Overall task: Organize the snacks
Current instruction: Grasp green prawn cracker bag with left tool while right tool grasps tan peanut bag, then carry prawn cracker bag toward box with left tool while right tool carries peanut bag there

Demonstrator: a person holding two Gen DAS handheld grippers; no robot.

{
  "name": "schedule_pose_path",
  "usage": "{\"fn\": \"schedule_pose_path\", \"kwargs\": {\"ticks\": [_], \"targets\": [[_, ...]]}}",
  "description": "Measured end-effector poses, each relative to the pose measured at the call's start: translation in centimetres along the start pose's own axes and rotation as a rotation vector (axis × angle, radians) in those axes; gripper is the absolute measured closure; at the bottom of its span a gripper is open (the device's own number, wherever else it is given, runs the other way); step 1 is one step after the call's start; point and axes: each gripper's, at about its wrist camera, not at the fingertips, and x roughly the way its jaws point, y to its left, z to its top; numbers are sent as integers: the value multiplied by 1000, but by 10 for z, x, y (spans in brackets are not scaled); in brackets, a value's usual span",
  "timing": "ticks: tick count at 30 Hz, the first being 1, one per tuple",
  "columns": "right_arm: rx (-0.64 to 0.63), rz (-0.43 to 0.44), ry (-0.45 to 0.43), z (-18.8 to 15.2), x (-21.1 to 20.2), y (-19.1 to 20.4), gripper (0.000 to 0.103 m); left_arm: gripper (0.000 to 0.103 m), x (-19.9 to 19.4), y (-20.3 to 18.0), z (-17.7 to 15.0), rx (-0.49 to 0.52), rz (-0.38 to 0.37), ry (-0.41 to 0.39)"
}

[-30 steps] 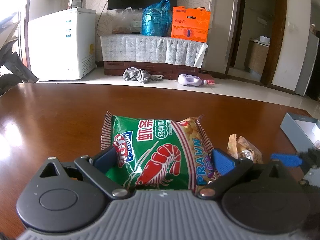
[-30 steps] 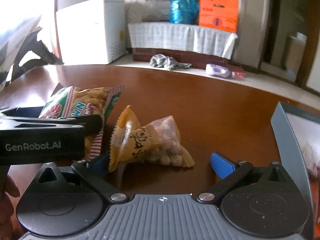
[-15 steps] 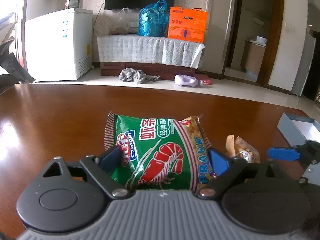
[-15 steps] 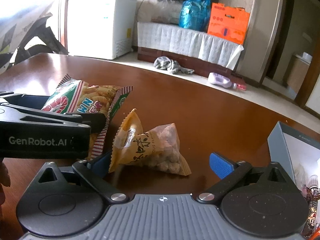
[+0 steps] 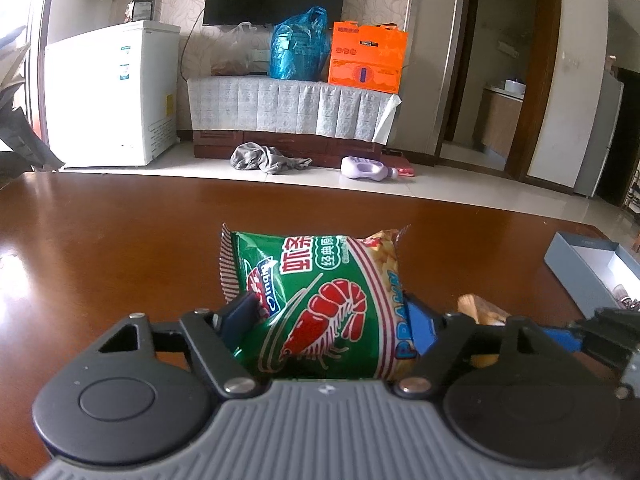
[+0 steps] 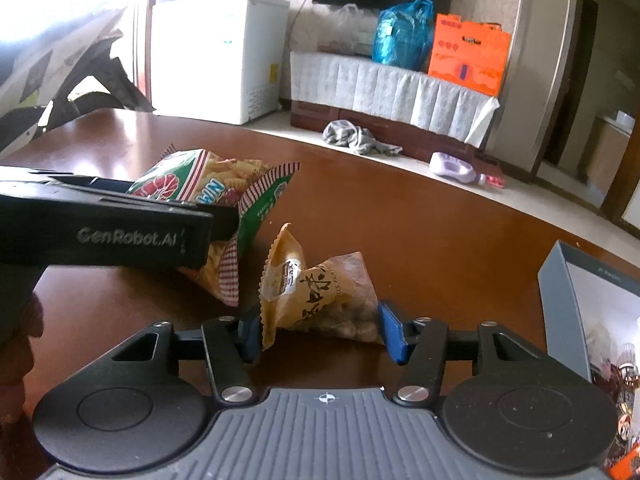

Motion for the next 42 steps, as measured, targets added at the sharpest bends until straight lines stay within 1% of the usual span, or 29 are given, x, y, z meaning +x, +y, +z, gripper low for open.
{"fn": "schedule_pose_path", "kwargs": {"ticks": [5,14,20,25,28,31,36,38,42], "targets": [[-12,-4,-1,-10,-19,2,48,27,-8,-1,-2,5,14,-2],[-61,-4,-43,-19,-71,19,48,28,-15,-3,-1,3,17,-2],[-36,-4,-39,-28,-91,5,48,30,-26,-8,-4,0,38,6],[-22,1,-68,-26,-106,-5,48,30,-32,-23,-5,39,47,28],[2,15,-82,-22,-113,-11,48,30,-35,-32,-10,80,71,34],[-7,27,-94,-20,-119,-13,48,30,-37,-41,-13,106,86,44],[-31,32,-117,-23,-133,-18,48,30,-38,-62,-14,136,74,58],[-32,26,-122,-26,-138,-23,48,30,-40,-72,-13,141,58,57],[-24,3,-132,-31,-149,-37,48,30,-48,-96,-9,157,31,18]]}}
